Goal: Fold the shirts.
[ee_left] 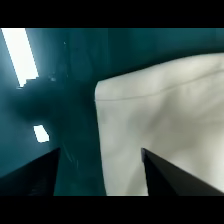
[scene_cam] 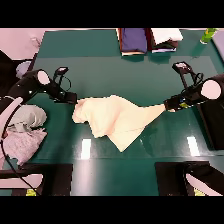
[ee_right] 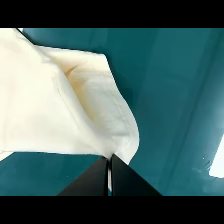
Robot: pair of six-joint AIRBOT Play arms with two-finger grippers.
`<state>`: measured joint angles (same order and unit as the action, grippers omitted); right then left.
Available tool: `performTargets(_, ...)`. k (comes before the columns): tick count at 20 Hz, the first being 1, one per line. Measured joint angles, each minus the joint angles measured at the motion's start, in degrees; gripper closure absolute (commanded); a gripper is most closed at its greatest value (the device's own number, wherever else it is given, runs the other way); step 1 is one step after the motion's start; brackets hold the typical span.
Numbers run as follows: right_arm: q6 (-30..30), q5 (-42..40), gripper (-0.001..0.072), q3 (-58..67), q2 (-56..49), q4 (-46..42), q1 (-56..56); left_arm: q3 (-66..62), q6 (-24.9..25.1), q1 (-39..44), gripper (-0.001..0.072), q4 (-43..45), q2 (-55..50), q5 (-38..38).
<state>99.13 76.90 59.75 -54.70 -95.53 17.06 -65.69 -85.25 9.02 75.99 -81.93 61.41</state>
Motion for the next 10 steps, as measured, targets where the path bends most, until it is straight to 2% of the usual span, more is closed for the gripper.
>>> performTargets(10, 1.1, 0.2, 0.069, 0.0, 0.0, 1.0, 0.0, -0.1, -0.2, -0.3, 0.009, -5.7, -5.2, -4.7)
